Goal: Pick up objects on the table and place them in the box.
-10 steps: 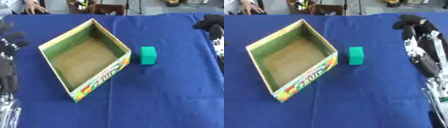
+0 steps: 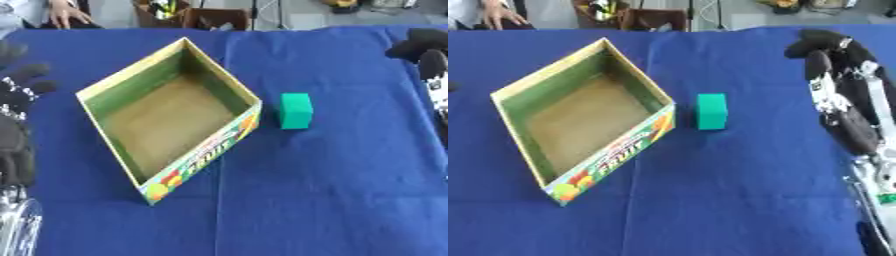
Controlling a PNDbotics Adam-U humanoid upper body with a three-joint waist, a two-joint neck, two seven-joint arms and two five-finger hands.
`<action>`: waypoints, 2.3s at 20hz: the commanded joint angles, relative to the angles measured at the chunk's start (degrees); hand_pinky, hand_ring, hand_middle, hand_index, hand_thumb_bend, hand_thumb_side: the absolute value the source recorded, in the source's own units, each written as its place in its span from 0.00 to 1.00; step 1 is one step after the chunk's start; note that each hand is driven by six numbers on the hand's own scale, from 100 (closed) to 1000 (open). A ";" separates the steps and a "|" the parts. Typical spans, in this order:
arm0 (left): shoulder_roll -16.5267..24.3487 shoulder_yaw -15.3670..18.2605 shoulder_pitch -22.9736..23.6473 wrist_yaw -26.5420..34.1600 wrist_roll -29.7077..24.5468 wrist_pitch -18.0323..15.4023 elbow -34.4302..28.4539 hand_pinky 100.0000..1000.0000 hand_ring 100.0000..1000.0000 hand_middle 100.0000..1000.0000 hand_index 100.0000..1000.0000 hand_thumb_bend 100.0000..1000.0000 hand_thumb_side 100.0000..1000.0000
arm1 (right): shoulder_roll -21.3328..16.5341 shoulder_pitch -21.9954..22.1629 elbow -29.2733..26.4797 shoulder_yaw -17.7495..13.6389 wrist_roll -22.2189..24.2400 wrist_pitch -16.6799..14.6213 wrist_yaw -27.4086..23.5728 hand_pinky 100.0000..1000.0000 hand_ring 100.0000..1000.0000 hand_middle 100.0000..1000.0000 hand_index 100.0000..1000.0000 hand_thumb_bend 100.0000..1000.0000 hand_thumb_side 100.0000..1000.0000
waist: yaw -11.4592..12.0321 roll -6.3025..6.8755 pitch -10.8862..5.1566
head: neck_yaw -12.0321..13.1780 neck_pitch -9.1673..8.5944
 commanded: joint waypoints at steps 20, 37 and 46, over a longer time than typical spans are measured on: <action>1.40 0.01 0.09 -0.22 -0.27 0.32 -1.00 0.62 0.68 0.71 0.82 0.00 1.00 | -24.32 -10.92 -1.13 2.94 13.06 3.37 19.01 0.81 0.77 0.72 0.84 0.48 1.00 | 0.57 -0.46 -1.29 | -0.81 0.24; 1.64 -0.62 0.35 0.25 -0.92 0.74 -1.00 0.62 0.68 0.71 0.82 0.00 1.00 | -29.02 -22.21 4.88 9.91 36.04 7.37 26.45 0.80 0.81 0.75 0.91 0.46 0.86 | 1.30 -1.06 -1.86 | -2.01 0.16; 1.67 -0.90 0.42 0.49 -1.29 0.98 -1.00 0.62 0.68 0.71 0.82 0.00 1.00 | -24.68 -30.46 16.69 14.40 42.46 7.17 32.72 0.80 0.82 0.75 0.91 0.47 0.61 | 1.97 -1.49 -1.94 | -2.72 0.27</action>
